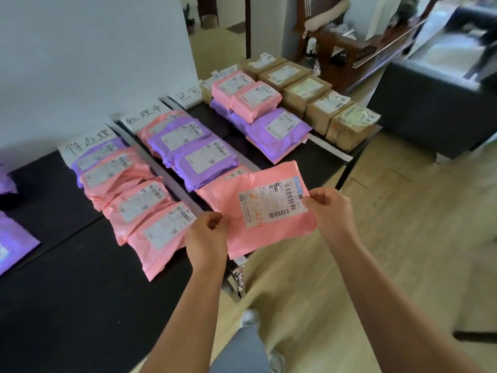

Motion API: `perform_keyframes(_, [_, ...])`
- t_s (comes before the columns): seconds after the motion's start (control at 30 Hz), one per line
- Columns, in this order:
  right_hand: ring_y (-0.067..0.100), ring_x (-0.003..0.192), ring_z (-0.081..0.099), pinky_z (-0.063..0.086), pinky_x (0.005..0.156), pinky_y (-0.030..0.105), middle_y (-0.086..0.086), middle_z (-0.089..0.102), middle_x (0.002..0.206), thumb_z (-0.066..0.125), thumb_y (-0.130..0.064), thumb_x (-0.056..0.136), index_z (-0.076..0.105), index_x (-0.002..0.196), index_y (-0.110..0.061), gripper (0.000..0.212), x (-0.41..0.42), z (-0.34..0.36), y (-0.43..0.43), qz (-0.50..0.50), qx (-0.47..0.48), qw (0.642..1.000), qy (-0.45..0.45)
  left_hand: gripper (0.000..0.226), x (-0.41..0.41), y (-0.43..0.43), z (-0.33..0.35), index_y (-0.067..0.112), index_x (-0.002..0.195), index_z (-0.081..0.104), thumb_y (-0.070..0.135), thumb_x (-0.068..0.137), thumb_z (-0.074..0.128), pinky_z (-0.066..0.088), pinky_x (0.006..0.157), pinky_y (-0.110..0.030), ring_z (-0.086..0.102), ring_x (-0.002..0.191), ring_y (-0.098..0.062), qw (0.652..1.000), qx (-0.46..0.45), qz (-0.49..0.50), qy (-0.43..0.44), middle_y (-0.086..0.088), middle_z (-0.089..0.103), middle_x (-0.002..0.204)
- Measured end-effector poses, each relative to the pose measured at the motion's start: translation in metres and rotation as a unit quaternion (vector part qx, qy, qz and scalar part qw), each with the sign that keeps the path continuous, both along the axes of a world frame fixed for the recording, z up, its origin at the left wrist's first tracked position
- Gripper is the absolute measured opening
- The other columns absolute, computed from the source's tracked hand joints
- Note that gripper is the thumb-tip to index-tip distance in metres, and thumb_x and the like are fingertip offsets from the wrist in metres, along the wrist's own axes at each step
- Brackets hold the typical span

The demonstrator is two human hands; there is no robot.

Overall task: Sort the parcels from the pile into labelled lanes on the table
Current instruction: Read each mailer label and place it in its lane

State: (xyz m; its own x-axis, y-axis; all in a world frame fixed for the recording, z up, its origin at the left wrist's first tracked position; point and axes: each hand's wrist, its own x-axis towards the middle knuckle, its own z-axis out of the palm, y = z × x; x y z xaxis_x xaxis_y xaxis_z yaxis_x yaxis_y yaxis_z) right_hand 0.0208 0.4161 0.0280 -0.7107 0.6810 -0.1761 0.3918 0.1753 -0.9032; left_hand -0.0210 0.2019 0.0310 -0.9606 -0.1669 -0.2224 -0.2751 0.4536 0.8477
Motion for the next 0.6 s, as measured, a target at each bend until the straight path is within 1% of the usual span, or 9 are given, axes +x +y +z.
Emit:
perform_keyframes(0.1, [0.018, 0.085, 0.069, 0.057, 0.083, 0.045, -0.007, 0.072, 0.085, 0.069, -0.015, 0.087, 0.069, 0.087, -0.024, 0.008, -0.023, -0.003, 0.024, -0.004, 0.013, 1.000, -0.009, 0.016, -0.026, 0.026, -0.005, 0.018, 0.107, 0.071, 0.024, 0.093, 0.066, 0.044, 0.076, -0.027, 0.061, 0.089, -0.014, 1.000, -0.019, -0.012, -0.004, 0.008, 0.067, 0.094])
perform_keyframes(0.2, [0.016, 0.086, 0.067, 0.057, 0.081, 0.044, -0.010, 0.070, 0.086, 0.066, -0.018, 0.090, 0.065, 0.088, -0.027, 0.010, -0.050, -0.005, 0.048, -0.011, 0.023, 1.000, -0.019, 0.019, -0.062, 0.054, -0.010, 0.018, 0.110, 0.073, 0.024, 0.094, 0.064, 0.050, 0.081, -0.030, 0.065, 0.092, -0.018, 0.999, -0.020, -0.028, -0.011, 0.005, 0.072, 0.101])
perform_keyframes(0.23, [0.015, 0.086, 0.067, 0.056, 0.082, 0.044, -0.012, 0.070, 0.087, 0.065, -0.019, 0.091, 0.064, 0.090, -0.028, 0.009, -0.059, -0.005, 0.057, -0.012, 0.032, 0.999, -0.026, 0.020, -0.074, 0.063, -0.010, 0.018, 0.111, 0.073, 0.024, 0.094, 0.064, 0.048, 0.081, -0.028, 0.063, 0.091, -0.016, 0.999, -0.020, -0.034, -0.011, 0.006, 0.072, 0.103])
perform_keyframes(0.3, [0.013, 0.087, 0.067, 0.056, 0.085, 0.045, -0.013, 0.071, 0.087, 0.063, -0.019, 0.091, 0.064, 0.094, -0.029, 0.010, -0.075, -0.005, 0.074, -0.016, 0.054, 0.998, -0.042, 0.022, -0.096, 0.083, -0.007, 0.014, 0.114, 0.073, 0.021, 0.095, 0.064, 0.040, 0.082, -0.021, 0.056, 0.090, -0.009, 0.999, -0.018, -0.047, -0.007, 0.004, 0.070, 0.108])
perform_keyframes(0.37, [0.015, 0.089, 0.067, 0.056, 0.083, 0.043, -0.014, 0.070, 0.087, 0.060, -0.017, 0.092, 0.062, 0.097, -0.031, 0.015, -0.090, -0.001, 0.091, -0.023, 0.056, 0.997, -0.045, 0.024, -0.116, 0.102, -0.004, 0.012, 0.116, 0.072, 0.019, 0.095, 0.064, 0.037, 0.084, -0.020, 0.053, 0.091, -0.008, 0.998, -0.011, -0.061, -0.010, 0.001, 0.070, 0.111])
perform_keyframes(0.43, [0.017, 0.090, 0.068, 0.056, 0.080, 0.043, -0.014, 0.069, 0.086, 0.058, -0.014, 0.093, 0.060, 0.096, -0.035, 0.021, -0.106, 0.002, 0.106, -0.026, 0.056, 0.997, -0.046, 0.021, -0.135, 0.120, -0.004, 0.013, 0.112, 0.071, 0.019, 0.093, 0.066, 0.039, 0.081, -0.023, 0.056, 0.091, -0.011, 0.997, -0.013, -0.069, -0.012, 0.000, 0.070, 0.107])
perform_keyframes(0.5, [0.016, 0.086, 0.068, 0.058, 0.079, 0.048, -0.014, 0.070, 0.086, 0.056, -0.015, 0.092, 0.057, 0.092, -0.040, 0.025, -0.122, 0.002, 0.119, -0.020, 0.063, 0.997, -0.048, 0.011, -0.151, 0.133, -0.006, 0.016, 0.101, 0.067, 0.018, 0.091, 0.068, 0.042, 0.075, -0.026, 0.062, 0.091, -0.016, 0.998, -0.011, -0.061, -0.011, 0.002, 0.068, 0.098])
perform_keyframes(0.53, [0.016, 0.085, 0.068, 0.058, 0.077, 0.050, -0.014, 0.070, 0.087, 0.056, -0.016, 0.093, 0.056, 0.092, -0.040, 0.025, -0.130, 0.002, 0.125, -0.013, 0.065, 0.996, -0.052, 0.008, -0.157, 0.139, -0.007, 0.017, 0.097, 0.064, 0.017, 0.091, 0.068, 0.044, 0.074, -0.028, 0.063, 0.091, -0.017, 0.998, -0.010, -0.060, -0.009, 0.003, 0.067, 0.095])
perform_keyframes(0.6, [0.015, 0.086, 0.069, 0.060, 0.072, 0.049, -0.014, 0.070, 0.089, 0.055, -0.018, 0.095, 0.058, 0.102, -0.039, 0.023, -0.146, -0.001, 0.137, 0.001, 0.064, 0.996, -0.064, 0.008, -0.169, 0.151, -0.008, 0.019, 0.092, 0.060, 0.016, 0.091, 0.067, 0.050, 0.078, -0.031, 0.063, 0.090, -0.017, 0.998, -0.015, -0.063, -0.003, 0.004, 0.066, 0.093])
